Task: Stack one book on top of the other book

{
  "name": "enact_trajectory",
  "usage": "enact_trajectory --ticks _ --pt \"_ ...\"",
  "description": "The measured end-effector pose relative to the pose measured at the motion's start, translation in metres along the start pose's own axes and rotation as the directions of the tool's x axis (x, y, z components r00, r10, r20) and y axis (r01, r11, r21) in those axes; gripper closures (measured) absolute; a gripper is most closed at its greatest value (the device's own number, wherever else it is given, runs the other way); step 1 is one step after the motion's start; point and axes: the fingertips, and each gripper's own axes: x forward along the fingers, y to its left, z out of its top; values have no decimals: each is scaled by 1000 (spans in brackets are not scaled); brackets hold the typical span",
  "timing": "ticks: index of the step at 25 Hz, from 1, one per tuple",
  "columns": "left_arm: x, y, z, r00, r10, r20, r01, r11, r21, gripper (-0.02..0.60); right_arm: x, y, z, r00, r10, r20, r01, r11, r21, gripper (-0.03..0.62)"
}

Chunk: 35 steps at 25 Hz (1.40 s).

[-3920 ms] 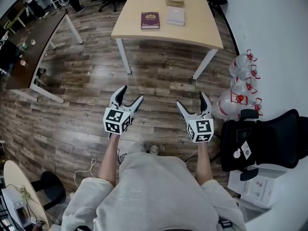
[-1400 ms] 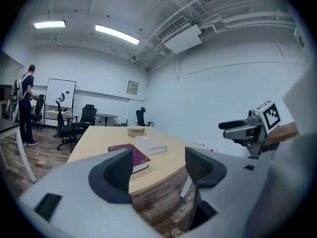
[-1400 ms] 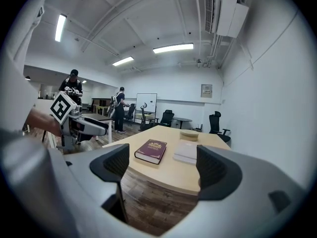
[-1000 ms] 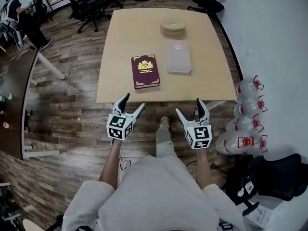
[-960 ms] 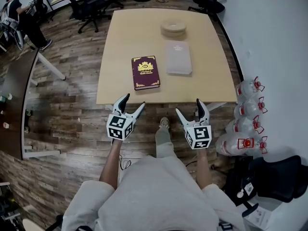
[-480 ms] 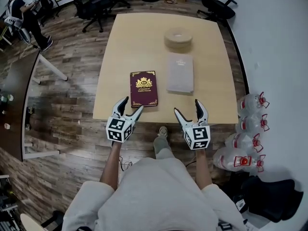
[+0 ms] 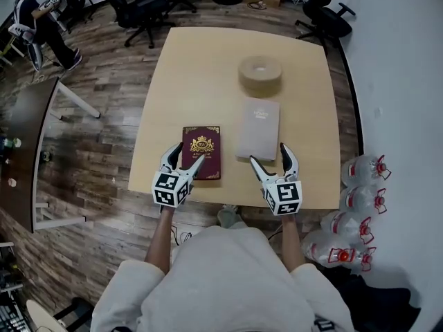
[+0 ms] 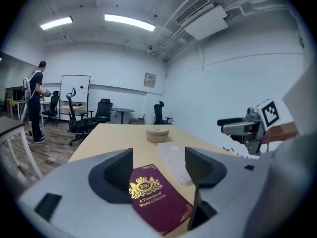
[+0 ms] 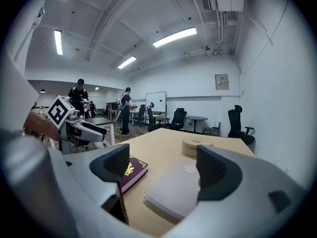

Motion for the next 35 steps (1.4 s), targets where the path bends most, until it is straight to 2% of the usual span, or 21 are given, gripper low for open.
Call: enact_trajectory --ticks 15,26,35 --pt "66 18 18 996 82 -29 -82 996 -16 245 65 -57 0 997 80 -10 -80 996 34 184" --pt "43 33 2 990 126 -69 -128 991 -33 245 72 -31 -13 988 152 -28 -150 987 65 182" --pt "32 44 -13 992 98 -85 -102 993 -52 232 73 -2 -18 987 157 -40 -154 985 81 177"
